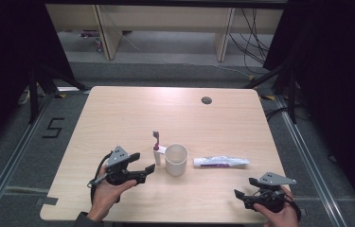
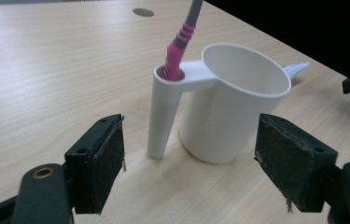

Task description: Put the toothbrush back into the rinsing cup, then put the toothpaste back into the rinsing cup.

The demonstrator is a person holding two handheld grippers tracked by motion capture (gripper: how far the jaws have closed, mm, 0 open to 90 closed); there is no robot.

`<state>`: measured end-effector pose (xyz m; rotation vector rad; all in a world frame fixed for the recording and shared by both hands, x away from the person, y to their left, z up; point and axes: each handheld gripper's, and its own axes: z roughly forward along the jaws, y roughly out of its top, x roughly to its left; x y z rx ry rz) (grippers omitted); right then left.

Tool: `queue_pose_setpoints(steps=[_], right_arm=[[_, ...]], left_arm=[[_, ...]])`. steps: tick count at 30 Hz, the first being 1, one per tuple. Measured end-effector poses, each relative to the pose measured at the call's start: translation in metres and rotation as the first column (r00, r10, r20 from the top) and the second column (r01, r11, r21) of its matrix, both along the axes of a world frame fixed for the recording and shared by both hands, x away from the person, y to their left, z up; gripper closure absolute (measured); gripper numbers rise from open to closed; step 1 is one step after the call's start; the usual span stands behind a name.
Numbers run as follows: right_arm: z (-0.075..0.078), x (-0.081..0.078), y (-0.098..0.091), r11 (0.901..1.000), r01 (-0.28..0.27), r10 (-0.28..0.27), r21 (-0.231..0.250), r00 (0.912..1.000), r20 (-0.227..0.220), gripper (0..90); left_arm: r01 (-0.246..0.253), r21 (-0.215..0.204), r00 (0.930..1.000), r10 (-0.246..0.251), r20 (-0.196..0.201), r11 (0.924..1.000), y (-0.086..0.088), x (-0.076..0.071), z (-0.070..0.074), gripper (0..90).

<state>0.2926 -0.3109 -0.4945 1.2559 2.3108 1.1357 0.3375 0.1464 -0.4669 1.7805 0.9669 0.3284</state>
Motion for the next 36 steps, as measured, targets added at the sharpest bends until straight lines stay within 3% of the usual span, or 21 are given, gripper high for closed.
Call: queue_pose_setpoints(steps=[2, 3, 10, 15, 24, 36], right_arm=[[0.000, -0.001, 0.001, 0.9998, 0.021, -0.021, -0.006, 0.9998, -0.006, 22.9], [0.000, 0.000, -0.001, 0.9999, 0.002, -0.002, -0.014, 0.9999, 0.012, 22.9], [-0.001, 0.001, 0.000, 1.0000, -0.001, 0.001, -0.008, 1.0000, 0.009, 22.9], [0.000, -0.001, 0.000, 0.9999, -0.004, 0.004, -0.016, 1.0000, 0.006, 22.9], [0.000, -0.001, 0.000, 0.9998, 0.001, -0.001, -0.019, 1.0000, 0.007, 22.9], [0.001, -0.001, 0.000, 0.9997, 0.006, -0.005, -0.024, 0.9999, 0.016, 23.2]], left_arm=[[-0.001, 0.006, 1.0000, 0.001, -0.010, 1.0000, 0.001, -0.003, -0.003, 23.0], [-0.005, 0.009, 0.9999, 0.005, -0.016, 0.9999, 0.001, -0.004, -0.005, 22.8], [-0.002, 0.039, 0.9984, 0.005, -0.056, 0.9992, 0.004, -0.013, -0.017, 20.5], [0.001, 0.051, 0.9983, 0.002, -0.058, 0.9987, 0.007, -0.022, -0.023, 19.9], [0.036, 0.102, 0.9961, -0.028, -0.084, 0.9941, 0.009, -0.037, -0.029, 17.4], [0.080, 0.133, 0.9913, -0.065, -0.115, 0.9879, 0.005, -0.051, -0.034, 17.4]])
